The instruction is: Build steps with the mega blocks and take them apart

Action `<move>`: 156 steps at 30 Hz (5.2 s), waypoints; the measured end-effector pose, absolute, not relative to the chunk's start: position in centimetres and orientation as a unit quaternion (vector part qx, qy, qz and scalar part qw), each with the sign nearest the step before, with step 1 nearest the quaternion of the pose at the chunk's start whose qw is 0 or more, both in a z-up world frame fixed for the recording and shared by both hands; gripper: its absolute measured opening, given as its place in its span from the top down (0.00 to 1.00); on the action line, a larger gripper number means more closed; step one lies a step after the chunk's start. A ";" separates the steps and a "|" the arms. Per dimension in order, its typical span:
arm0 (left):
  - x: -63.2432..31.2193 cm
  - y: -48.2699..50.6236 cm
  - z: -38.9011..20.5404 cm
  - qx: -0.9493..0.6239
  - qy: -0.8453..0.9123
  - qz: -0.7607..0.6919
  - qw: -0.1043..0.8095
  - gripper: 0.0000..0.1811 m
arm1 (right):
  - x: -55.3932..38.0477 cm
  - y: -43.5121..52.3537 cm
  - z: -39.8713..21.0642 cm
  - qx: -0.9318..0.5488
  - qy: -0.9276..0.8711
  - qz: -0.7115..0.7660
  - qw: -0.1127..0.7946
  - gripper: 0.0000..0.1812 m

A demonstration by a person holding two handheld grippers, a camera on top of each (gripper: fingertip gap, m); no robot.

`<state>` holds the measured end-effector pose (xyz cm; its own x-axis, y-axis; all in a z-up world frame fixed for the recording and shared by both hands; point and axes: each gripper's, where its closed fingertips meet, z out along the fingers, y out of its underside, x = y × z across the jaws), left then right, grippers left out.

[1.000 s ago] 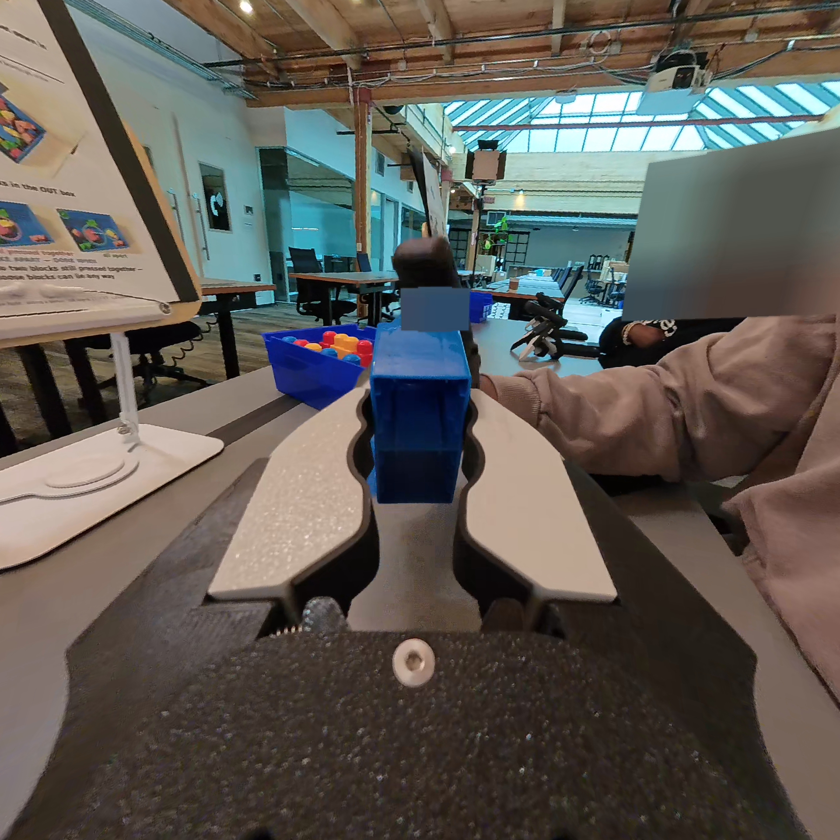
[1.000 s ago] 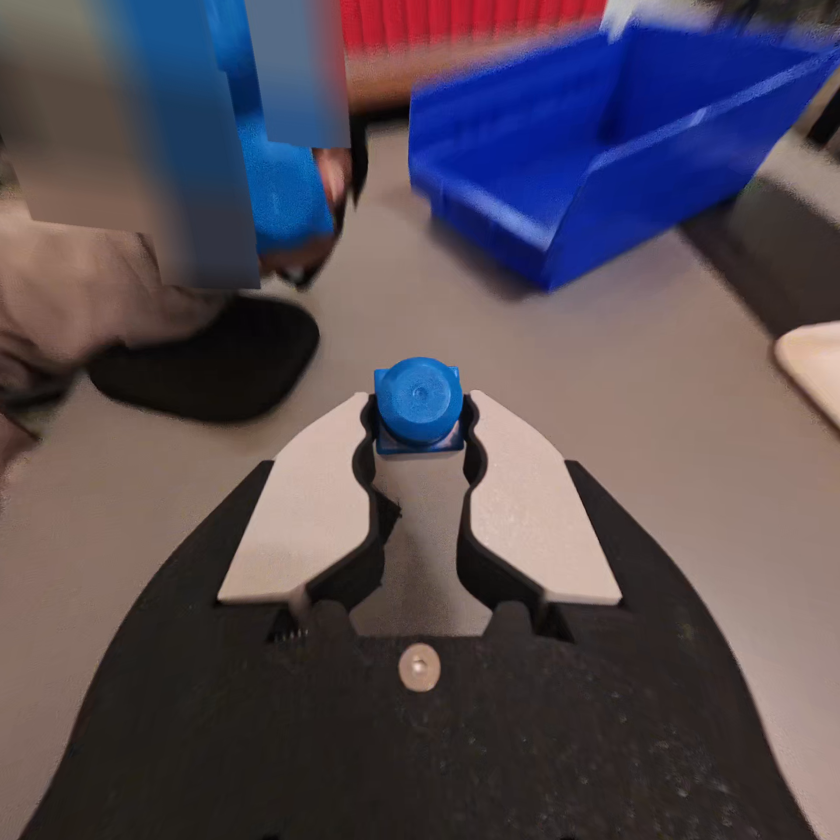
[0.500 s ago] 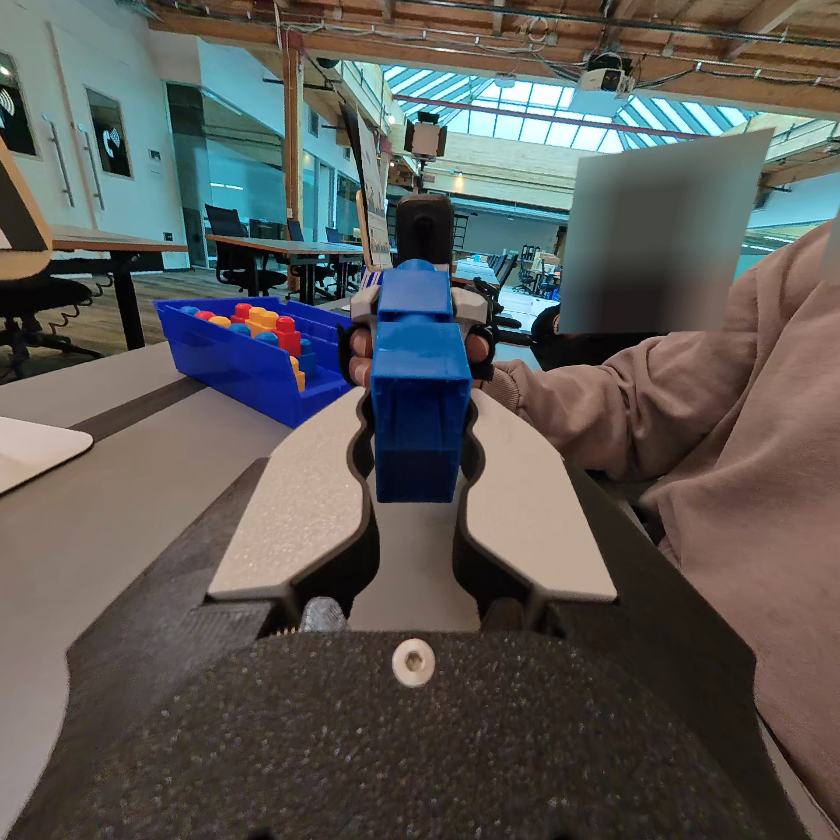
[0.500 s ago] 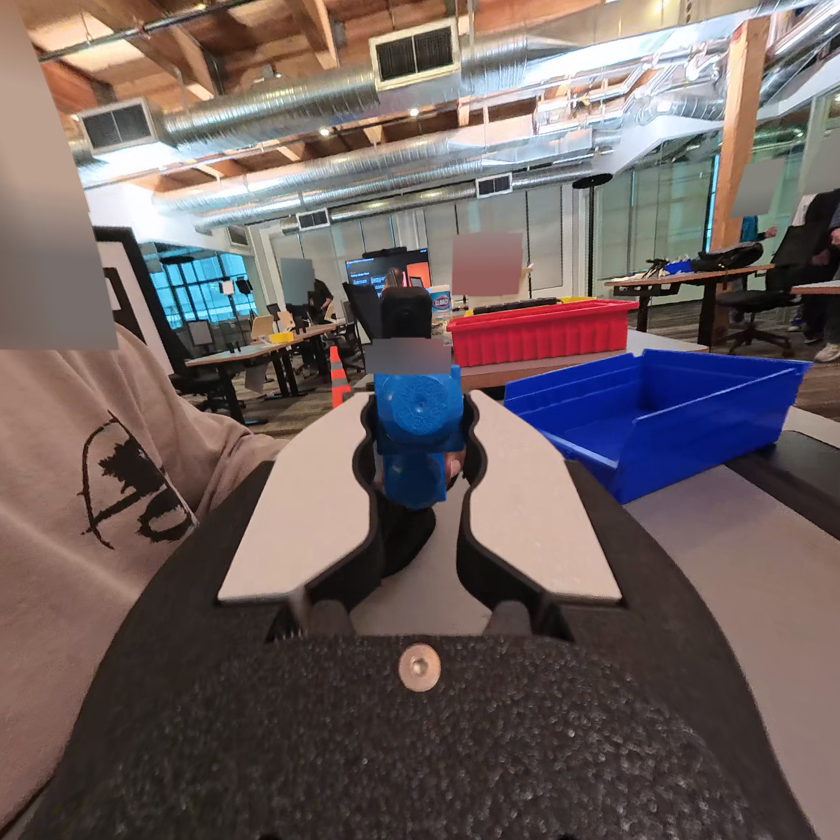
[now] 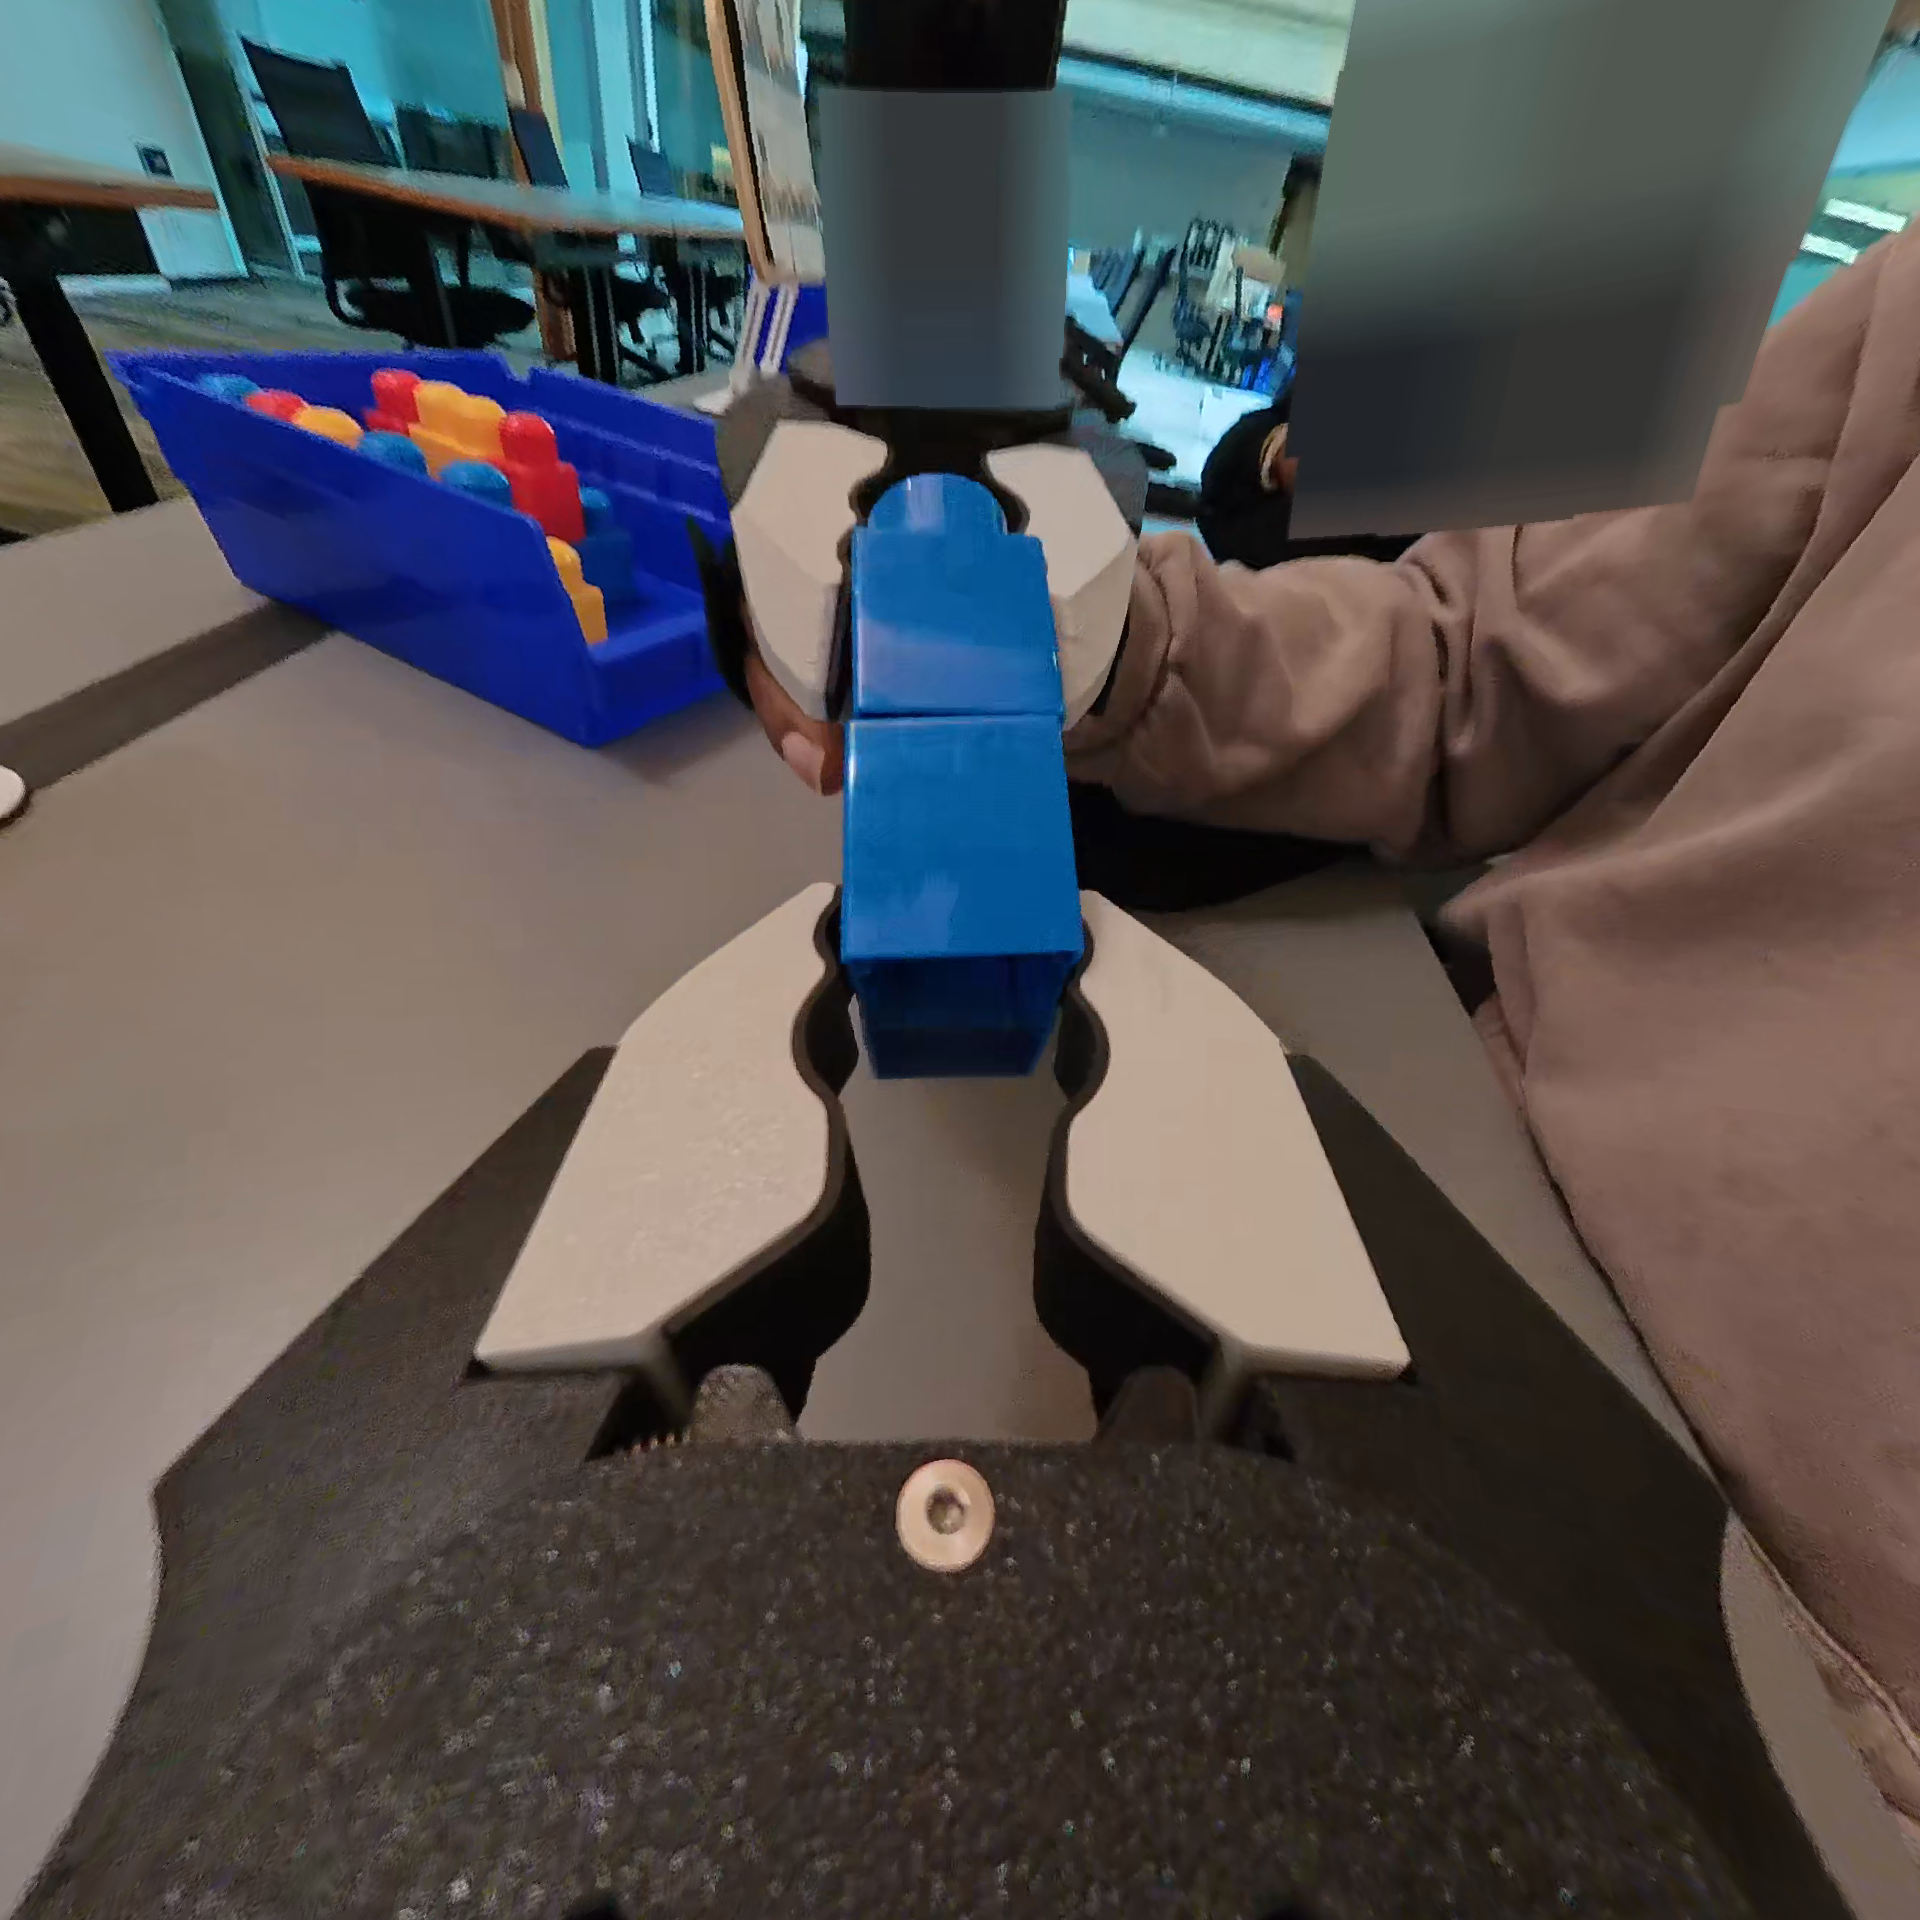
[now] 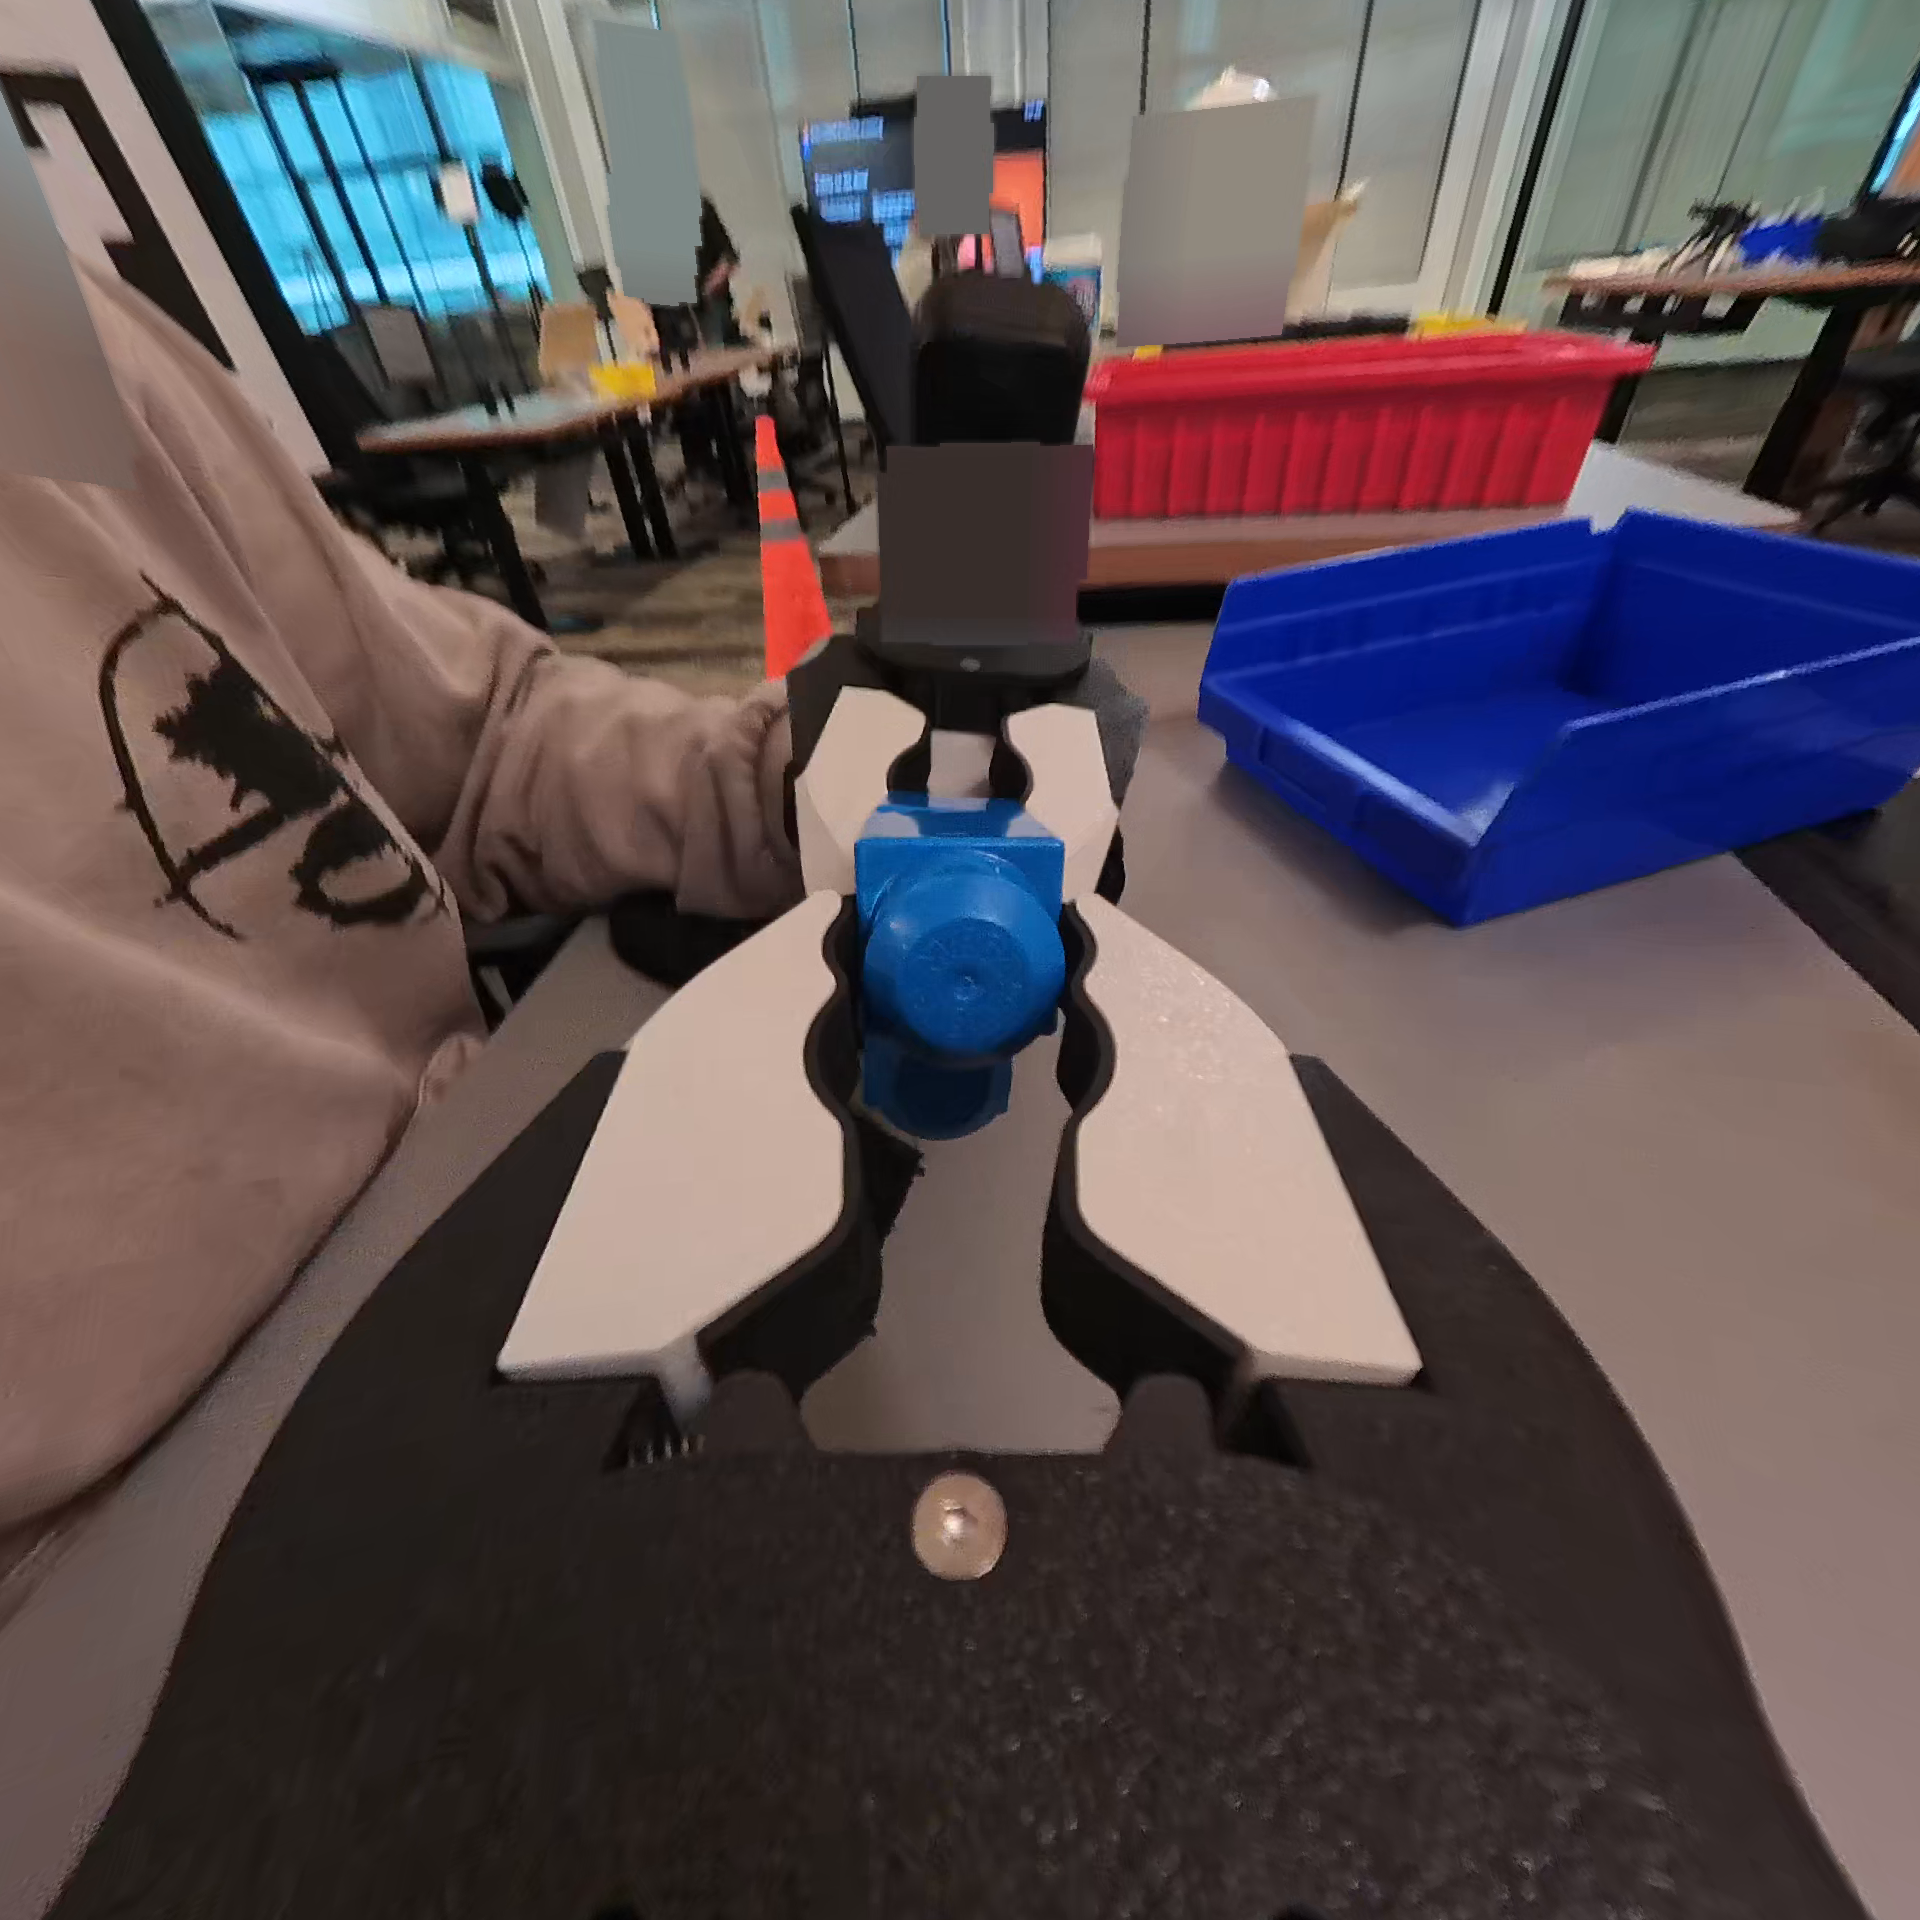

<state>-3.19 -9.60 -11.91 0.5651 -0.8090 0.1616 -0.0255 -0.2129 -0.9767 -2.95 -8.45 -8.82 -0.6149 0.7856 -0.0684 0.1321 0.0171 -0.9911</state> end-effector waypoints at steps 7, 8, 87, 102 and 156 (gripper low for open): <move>-2.5 -9.4 -13.9 -0.719 0.329 -0.320 0.522 0.80 | -1.9 -8.1 -11.6 -0.373 -0.717 0.542 0.230 0.80; -2.4 -9.3 -13.8 -0.718 0.327 -0.320 0.525 0.80 | -1.8 -8.1 -11.6 -0.373 -0.714 0.546 0.232 0.80; -13.9 -6.0 -8.1 -0.661 0.066 -0.054 0.746 1.00 | 15.4 26.9 -15.9 -0.664 -0.712 0.135 0.183 0.85; -18.0 -6.8 -7.2 -0.665 0.006 0.026 0.747 1.00 | 10.5 18.6 -4.6 -0.600 -0.576 0.280 0.479 0.77; -15.9 -4.0 -16.9 -0.795 -0.230 0.073 0.556 0.98 | 21.3 9.4 -10.8 -0.664 -0.269 0.239 0.655 0.78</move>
<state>-15.93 -3.97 -16.90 0.8836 0.4467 0.1402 0.2851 -0.2758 -0.9180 21.34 9.41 -10.81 0.7409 0.6707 0.0343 0.0436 0.0030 -0.9990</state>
